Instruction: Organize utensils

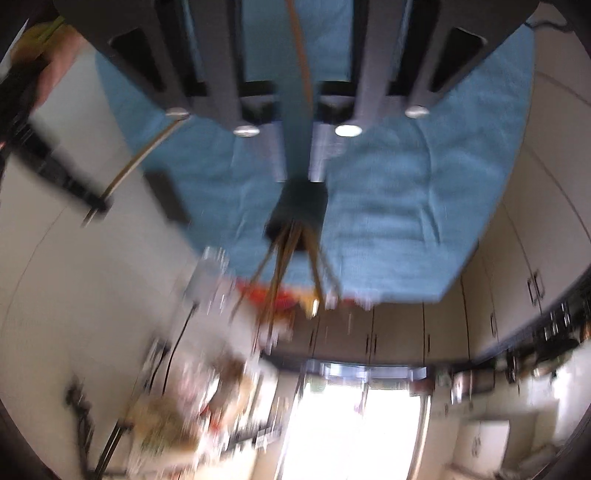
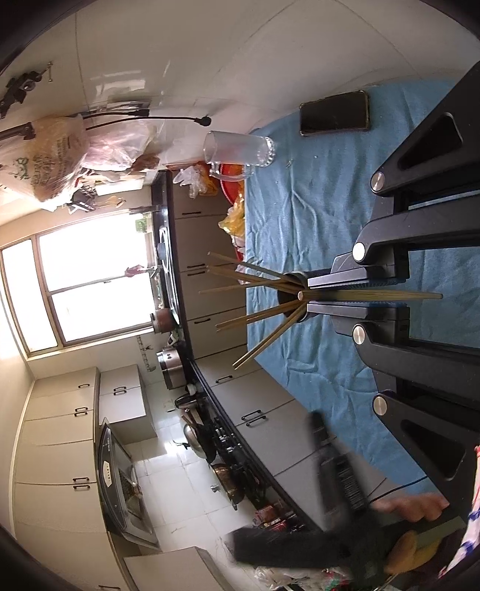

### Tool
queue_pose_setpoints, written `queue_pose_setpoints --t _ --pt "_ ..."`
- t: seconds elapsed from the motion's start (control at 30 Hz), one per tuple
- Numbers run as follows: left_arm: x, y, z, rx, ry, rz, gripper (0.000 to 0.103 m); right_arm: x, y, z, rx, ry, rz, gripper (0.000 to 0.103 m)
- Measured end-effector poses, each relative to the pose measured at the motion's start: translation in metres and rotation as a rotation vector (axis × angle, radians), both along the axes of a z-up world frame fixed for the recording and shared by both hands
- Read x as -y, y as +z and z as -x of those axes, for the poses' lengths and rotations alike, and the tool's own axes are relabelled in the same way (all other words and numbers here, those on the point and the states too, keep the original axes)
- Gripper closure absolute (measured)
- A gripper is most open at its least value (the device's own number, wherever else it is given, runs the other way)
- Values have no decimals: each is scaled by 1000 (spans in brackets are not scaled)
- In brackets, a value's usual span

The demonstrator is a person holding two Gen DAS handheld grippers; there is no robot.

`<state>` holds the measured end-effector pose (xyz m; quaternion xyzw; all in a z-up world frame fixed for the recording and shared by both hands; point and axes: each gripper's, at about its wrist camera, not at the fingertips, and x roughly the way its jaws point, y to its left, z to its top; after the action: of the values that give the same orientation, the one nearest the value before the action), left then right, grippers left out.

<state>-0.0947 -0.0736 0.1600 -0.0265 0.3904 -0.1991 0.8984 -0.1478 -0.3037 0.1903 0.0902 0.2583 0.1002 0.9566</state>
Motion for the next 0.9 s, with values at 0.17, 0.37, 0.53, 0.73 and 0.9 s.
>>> queue_pose_setpoints --t 0.17,0.37,0.53,0.73,0.9 --pt "22 -78 -25 -211 -48 -115 78 3 -6 -6 -25 4 -36 97" --pt "37 -132 -60 -329 -48 -160 78 4 -7 -6 -24 4 -30 97" --pt "44 -135 -62 -308 -67 -173 96 6 -10 -7 -28 8 -29 97" --pt "29 -109 -45 -236 -42 -117 97 14 -3 -3 -39 45 -66 97" --pt "2 -71 -20 -167 -26 -32 97 31 20 12 -28 69 -73 97"
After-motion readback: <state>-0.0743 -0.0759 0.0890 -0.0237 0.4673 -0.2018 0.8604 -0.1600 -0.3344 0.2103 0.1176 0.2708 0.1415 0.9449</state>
